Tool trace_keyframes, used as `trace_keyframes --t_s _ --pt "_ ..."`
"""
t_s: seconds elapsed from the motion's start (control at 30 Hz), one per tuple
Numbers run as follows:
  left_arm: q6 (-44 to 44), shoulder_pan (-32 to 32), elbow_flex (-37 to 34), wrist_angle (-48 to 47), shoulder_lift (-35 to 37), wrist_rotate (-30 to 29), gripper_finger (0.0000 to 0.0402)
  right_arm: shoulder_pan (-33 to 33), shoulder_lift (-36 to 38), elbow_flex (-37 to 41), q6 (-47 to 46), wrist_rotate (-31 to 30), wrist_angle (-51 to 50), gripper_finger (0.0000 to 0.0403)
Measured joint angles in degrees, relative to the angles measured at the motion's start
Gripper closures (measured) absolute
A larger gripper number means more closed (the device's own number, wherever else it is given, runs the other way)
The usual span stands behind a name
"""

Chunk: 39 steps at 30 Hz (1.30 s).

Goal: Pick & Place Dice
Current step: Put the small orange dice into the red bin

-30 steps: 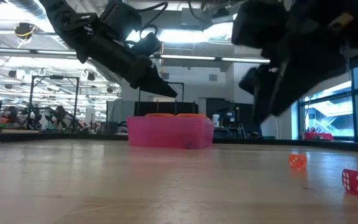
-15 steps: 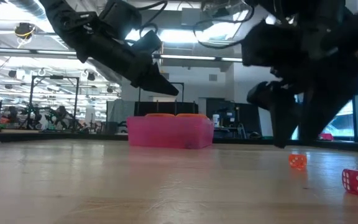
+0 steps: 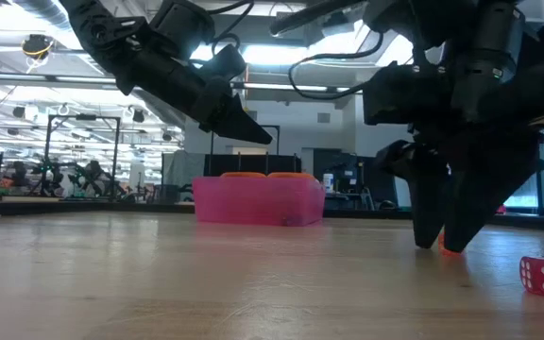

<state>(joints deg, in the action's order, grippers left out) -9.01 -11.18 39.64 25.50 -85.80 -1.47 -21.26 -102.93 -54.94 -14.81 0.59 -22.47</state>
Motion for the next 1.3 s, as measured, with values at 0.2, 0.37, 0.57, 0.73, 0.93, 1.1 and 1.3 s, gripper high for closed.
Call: trace_keyframes --t_s 0.2,0.37,0.57,0.73,0.93,1.1,1.3 --pt "-1.48 0.00 0.00 -0.40 0.23 -4.09 0.0315 0.05 -0.07 0.02 -2.77 -0.15 -0.27 0.0298" --pt "-2.59 0.00 0.00 -5.33 3.56 -7.54 0.0316 -0.17 -0.11 0.07 -2.26 -0.13 -0.87 0.0346" --pt "-2.20 0.10 0.00 -10.67 8.95 -9.54 0.0320 0.22 -0.18 0.20 1.71 -5.00 1.11 0.0343" --pt "-2.19 0.18 0.00 -14.04 14.38 -11.93 0.0324 2.38 -0.70 0.53 4.45 -15.98 14.29 0.0328" --pt "-2.21 0.21 0.00 -18.10 21.26 -16.99 0.0330 7.33 -0.50 0.39 18.68 -29.29 37.40 0.0352" --pt "-1.41 0.21 0.00 -21.08 24.62 -17.06 0.0336 14.71 -0.44 0.35 21.03 -29.36 49.37 0.0340" --pt "-1.27 0.21 0.00 -21.53 24.93 -17.08 0.0341 22.89 -1.13 0.33 15.01 -25.68 46.00 0.0337"
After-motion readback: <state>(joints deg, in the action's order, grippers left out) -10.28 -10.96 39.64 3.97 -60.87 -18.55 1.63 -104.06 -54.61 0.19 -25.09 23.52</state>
